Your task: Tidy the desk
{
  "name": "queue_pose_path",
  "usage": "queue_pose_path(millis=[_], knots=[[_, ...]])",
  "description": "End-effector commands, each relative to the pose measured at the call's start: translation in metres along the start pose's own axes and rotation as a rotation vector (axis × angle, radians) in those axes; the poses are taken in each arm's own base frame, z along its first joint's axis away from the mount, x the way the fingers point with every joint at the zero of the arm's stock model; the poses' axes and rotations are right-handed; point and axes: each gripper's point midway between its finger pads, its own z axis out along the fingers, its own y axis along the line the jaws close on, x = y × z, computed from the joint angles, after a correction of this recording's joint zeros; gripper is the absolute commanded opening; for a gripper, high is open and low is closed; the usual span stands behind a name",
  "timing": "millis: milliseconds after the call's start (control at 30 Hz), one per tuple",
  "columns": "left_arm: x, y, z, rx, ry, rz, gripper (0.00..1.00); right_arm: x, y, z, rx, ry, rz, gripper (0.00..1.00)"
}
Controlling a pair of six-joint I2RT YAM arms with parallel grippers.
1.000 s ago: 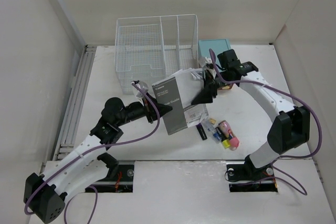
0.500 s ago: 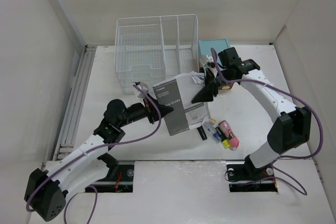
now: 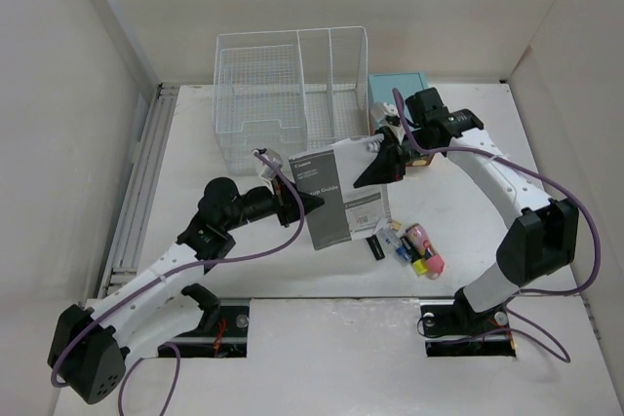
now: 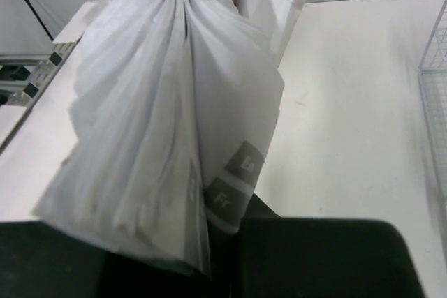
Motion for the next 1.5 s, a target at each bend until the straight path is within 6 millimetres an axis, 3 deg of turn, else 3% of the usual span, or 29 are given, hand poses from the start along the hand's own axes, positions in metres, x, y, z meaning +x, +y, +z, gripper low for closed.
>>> queue_pose_path(millis=[0,167,200,233,333,367,467,700,767,800,833,867,933,967,1000,1133,1200,1233,1267,1467], knots=[[-0.062,-0.025,0.002,0.063,-0.153,0.134,0.00,-0.036,0.027,0.008,-0.130,-0.131,-0.080,0.01],[-0.067,-0.018,-0.001,0.003,-0.157,0.135,0.00,-0.035,0.030,0.008,-0.121,-0.120,-0.087,0.00],[-0.065,-0.015,-0.001,-0.010,-0.150,0.128,0.05,-0.036,0.029,0.007,-0.112,-0.110,-0.089,0.00],[-0.072,-0.020,-0.003,-0.005,-0.163,0.136,0.31,-0.037,0.026,0.004,-0.094,-0.104,-0.098,0.00],[-0.088,-0.018,-0.011,-0.069,-0.204,0.135,0.74,-0.047,0.021,-0.004,-0.044,-0.081,-0.141,0.00],[-0.097,-0.023,-0.016,-0.078,-0.229,0.144,0.85,-0.050,0.022,-0.005,-0.044,-0.081,-0.144,0.00],[-0.109,-0.016,-0.027,-0.164,-0.263,0.141,0.97,-0.060,0.012,-0.018,0.015,-0.067,-0.167,0.00],[-0.117,-0.018,-0.048,-0.231,-0.296,0.144,0.96,-0.088,-0.016,-0.045,0.143,-0.021,-0.242,0.00],[-0.121,-0.027,-0.056,-0.219,-0.320,0.145,0.96,-0.112,-0.026,-0.058,0.217,-0.012,-0.228,0.00],[-0.122,-0.027,-0.059,-0.227,-0.326,0.145,0.96,-0.135,-0.050,-0.070,0.326,-0.001,-0.343,0.00],[-0.124,-0.033,-0.066,-0.219,-0.340,0.141,0.96,-0.151,-0.055,-0.075,0.411,-0.041,-0.248,0.00],[-0.123,-0.034,-0.068,-0.217,-0.345,0.143,0.96,-0.159,-0.058,-0.082,0.504,-0.066,-0.291,0.00],[-0.121,-0.035,-0.073,-0.225,-0.354,0.134,0.96,-0.193,-0.091,-0.107,0.789,-0.112,-0.407,0.00],[-0.118,-0.036,-0.077,-0.225,-0.353,0.133,0.94,-0.217,-0.090,-0.114,0.860,-0.133,-0.449,0.00],[-0.117,-0.036,-0.079,-0.235,-0.354,0.131,0.94,-0.216,-0.112,-0.126,0.943,-0.137,-0.411,0.00],[-0.115,-0.038,-0.086,-0.240,-0.364,0.122,0.93,-0.228,-0.147,-0.145,1.136,-0.224,-0.349,0.00],[-0.115,-0.039,-0.088,-0.239,-0.365,0.123,0.93,-0.236,-0.153,-0.137,1.168,-0.250,-0.368,0.00],[-0.115,-0.038,-0.089,-0.247,-0.369,0.122,0.92,-0.237,-0.158,-0.143,1.244,-0.267,-0.362,0.00],[-0.111,-0.036,-0.089,-0.251,-0.361,0.118,0.92,-0.239,-0.164,-0.133,1.261,-0.282,-0.365,0.00],[-0.110,-0.038,-0.092,-0.245,-0.370,0.113,0.92,-0.228,-0.203,-0.128,1.443,-0.301,-0.292,0.00]])
